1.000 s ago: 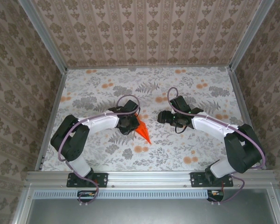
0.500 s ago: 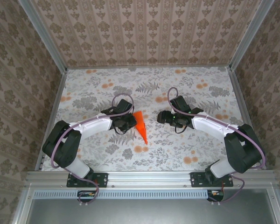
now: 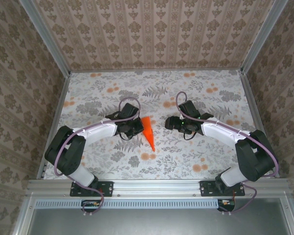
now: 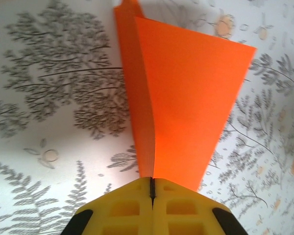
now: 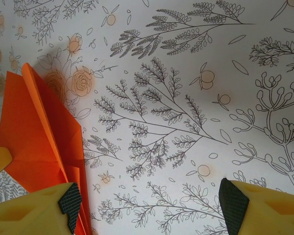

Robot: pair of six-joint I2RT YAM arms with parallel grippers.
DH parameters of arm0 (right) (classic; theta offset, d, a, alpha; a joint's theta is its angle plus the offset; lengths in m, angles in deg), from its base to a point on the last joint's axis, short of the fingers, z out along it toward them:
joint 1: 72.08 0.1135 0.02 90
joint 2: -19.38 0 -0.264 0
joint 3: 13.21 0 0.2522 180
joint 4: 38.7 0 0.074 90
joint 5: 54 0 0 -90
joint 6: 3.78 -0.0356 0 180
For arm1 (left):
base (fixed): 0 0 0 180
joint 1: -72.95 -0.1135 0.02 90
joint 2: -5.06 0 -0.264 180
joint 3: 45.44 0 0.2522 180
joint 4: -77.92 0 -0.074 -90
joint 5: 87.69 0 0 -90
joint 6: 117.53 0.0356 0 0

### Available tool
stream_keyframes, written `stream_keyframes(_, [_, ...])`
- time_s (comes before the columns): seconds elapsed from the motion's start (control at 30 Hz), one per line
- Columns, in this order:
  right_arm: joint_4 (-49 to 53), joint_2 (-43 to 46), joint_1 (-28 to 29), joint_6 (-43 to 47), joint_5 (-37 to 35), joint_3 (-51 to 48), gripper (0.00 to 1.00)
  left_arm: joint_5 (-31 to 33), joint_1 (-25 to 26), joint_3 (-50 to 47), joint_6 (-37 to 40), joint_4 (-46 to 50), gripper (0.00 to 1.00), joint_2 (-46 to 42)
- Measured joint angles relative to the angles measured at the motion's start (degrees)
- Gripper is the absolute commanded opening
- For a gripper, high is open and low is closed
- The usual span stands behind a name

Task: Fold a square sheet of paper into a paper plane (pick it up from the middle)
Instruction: Turn over a paper plane at the center of the table.

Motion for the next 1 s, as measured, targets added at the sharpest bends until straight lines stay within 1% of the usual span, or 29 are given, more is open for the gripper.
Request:
stream_keyframes(0.13, [0.0,1.4,0.0,0.5,0.8,0.0,0.77,-4.0,0.0,0.0,2.9,-5.4,0.0,-0.6])
stream_keyframes(0.27, [-0.9,3.7,0.0,1.3,3.1,0.0,0.75,-8.2,0.0,-0.1,3.8,-12.7,0.0,-2.2])
stream_keyframes(0.37, [-2.3,4.0,0.0,1.6,4.6,0.0,0.75,-10.1,0.0,-1.0,3.8,-17.2,0.0,-2.4])
stream_keyframes(0.47, [-3.1,4.0,0.4,1.7,5.7,0.0,0.74,-11.3,-0.3,-2.7,3.8,-19.7,0.0,-2.4])
stream_keyframes(0.63, [-4.0,2.9,2.9,2.8,6.1,0.1,0.7,-11.0,-1.1,-5.8,3.8,-21.5,0.0,-1.4])
stream_keyframes(1.0, [-2.1,-6.2,11.6,4.8,3.3,4.8,0.58,-7.1,-2.2,-11.9,3.1,-20.7,0.0,0.2])
